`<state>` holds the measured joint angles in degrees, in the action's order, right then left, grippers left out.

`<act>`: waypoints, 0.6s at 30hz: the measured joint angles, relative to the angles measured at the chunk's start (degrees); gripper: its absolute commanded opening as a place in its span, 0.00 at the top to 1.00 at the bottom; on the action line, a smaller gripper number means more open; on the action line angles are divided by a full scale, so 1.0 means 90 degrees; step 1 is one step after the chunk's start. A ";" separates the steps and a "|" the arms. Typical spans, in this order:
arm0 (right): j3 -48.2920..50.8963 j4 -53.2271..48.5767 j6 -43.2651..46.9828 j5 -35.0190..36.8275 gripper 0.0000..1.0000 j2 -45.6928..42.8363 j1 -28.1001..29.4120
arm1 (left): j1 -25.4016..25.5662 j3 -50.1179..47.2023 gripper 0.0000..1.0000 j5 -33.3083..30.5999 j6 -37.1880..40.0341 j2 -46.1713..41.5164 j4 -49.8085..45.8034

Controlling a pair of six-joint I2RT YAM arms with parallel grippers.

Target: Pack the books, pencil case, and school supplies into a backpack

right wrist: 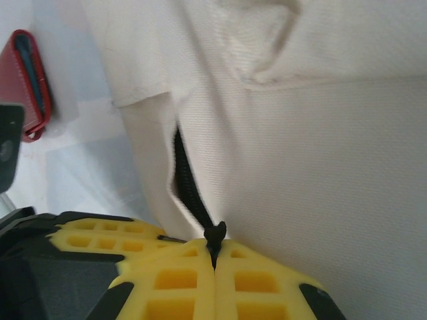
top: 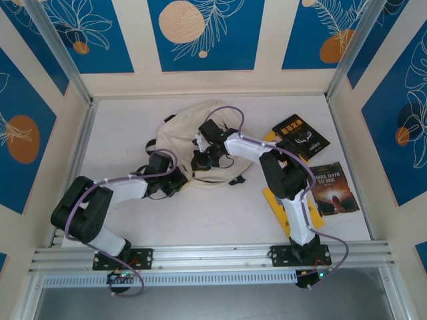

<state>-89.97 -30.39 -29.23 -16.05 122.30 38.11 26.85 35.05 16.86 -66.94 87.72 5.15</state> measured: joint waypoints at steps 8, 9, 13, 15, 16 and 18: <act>0.0265 0.0036 -0.0602 0.0525 1.00 -0.0216 -0.0119 | 0.0000 0.0005 1.00 -0.0097 0.0085 -0.0007 0.0027; 0.0294 0.0044 -0.0658 0.0571 1.00 -0.0243 -0.0121 | 0.0000 0.0007 1.00 -0.0097 0.0100 -0.0012 0.0034; 0.0311 0.0049 -0.0838 0.0712 1.00 -0.0330 -0.0117 | 0.0000 0.0015 1.00 -0.0097 0.0119 -0.0015 0.0056; 0.0311 0.0017 -0.0947 0.0835 1.00 -0.0376 -0.0117 | 0.0000 0.0017 1.00 -0.0097 0.0119 -0.0029 0.0073; 0.0316 -0.0005 -0.1005 0.0894 1.00 -0.0406 -0.0117 | 0.0000 0.0017 1.00 -0.0100 0.0121 -0.0051 0.0078; 0.0389 -0.0002 -0.1103 0.0959 1.00 -0.0491 -0.0117 | 0.0000 0.0017 1.00 -0.0112 0.0146 -0.0114 0.0073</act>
<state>-86.48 -30.41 -39.16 -7.42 117.89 37.06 26.85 35.20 15.86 -65.63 86.70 5.80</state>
